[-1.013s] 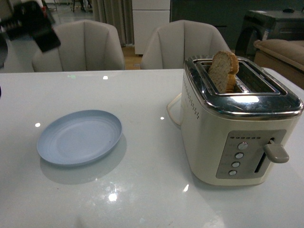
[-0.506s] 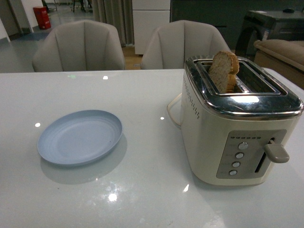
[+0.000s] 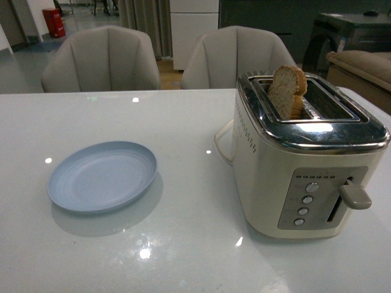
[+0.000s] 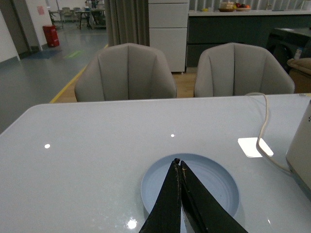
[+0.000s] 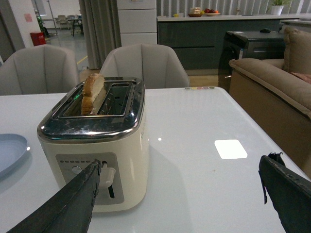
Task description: Left arm holds plate, right arm toasts bread
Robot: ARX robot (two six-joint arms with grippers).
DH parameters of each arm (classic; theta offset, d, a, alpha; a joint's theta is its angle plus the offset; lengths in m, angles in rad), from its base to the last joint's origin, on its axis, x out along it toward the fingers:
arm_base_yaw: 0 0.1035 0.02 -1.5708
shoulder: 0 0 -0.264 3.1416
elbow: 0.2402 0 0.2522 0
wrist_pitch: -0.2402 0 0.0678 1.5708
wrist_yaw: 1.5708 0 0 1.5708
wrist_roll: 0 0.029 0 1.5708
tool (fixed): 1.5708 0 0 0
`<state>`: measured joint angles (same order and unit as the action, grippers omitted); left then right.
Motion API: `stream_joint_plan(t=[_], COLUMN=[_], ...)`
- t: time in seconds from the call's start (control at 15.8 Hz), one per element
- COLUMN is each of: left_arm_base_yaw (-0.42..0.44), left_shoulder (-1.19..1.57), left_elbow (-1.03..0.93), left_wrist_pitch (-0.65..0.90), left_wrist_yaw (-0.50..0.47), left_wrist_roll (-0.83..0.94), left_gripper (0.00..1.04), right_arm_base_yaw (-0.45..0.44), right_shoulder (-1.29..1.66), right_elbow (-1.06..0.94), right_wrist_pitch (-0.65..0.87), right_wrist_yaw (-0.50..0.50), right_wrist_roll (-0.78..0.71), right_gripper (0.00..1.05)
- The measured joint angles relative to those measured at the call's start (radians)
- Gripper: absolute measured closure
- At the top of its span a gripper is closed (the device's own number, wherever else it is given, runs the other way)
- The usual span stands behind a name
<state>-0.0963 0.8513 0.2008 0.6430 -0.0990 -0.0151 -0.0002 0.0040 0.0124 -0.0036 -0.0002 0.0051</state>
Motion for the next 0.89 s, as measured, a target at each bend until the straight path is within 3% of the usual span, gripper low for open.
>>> stream_joint_plan(t=[0.19,0.25,0.32,0.89], left_arm_base_yaw=[0.020,0.084,0.103,0.094], left_shoulder=[-0.058,-0.099,-0.135,-0.412], left_elbow=[-0.039,-0.062,-0.082,-0.191], left_wrist_pitch=[-0.016,-0.033,-0.051,-0.211], left_wrist_yaw=[0.026,0.088,0.085,0.099], left_wrist_roll=[0.000,0.001,0.000,0.001], left_gripper=[1.03,1.03,1.03,1.03], right_arm_base_yaw=[0.000,0.000,0.000,0.000], right_shoulder=[0.000,0.000,0.000,0.000], right_elbow=[0.000,0.000,0.000,0.000], right_wrist_pitch=[0.000,0.000,0.000,0.000], right_wrist_yaw=[0.000,0.000,0.000,0.000], right_wrist_roll=[0.000,0.000,0.000,0.000], right_gripper=[0.06,0.06,0.06,0.06])
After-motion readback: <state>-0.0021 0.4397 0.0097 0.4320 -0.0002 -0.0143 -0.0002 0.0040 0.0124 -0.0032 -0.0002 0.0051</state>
